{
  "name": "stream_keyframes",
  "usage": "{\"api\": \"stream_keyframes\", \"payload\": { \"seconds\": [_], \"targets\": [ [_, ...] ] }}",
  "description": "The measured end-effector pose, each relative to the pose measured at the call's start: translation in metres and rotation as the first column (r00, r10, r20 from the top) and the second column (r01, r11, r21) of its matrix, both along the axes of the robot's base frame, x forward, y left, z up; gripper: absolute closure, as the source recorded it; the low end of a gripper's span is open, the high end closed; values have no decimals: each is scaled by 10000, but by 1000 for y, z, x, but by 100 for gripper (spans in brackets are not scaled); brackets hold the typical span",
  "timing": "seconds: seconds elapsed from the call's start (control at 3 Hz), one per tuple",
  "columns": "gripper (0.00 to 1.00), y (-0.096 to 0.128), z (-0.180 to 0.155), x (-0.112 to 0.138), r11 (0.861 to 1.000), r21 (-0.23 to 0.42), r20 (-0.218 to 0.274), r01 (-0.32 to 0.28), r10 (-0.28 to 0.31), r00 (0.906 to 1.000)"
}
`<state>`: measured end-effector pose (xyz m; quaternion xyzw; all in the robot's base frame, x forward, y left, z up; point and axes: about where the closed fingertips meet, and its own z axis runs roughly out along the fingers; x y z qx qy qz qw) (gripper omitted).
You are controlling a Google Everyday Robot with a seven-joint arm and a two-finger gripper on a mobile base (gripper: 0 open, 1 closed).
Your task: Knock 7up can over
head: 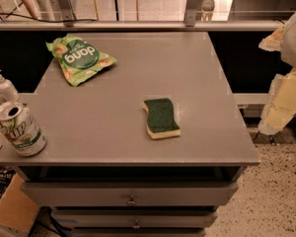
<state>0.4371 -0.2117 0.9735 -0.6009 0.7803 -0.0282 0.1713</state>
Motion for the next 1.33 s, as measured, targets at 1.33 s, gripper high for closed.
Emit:
{"api": "stream_keyframes", "payload": {
  "seconds": [1.33],
  "targets": [
    [0,155,-50,10,8063,5798,213,-1171,1287,9915]
  ]
}}
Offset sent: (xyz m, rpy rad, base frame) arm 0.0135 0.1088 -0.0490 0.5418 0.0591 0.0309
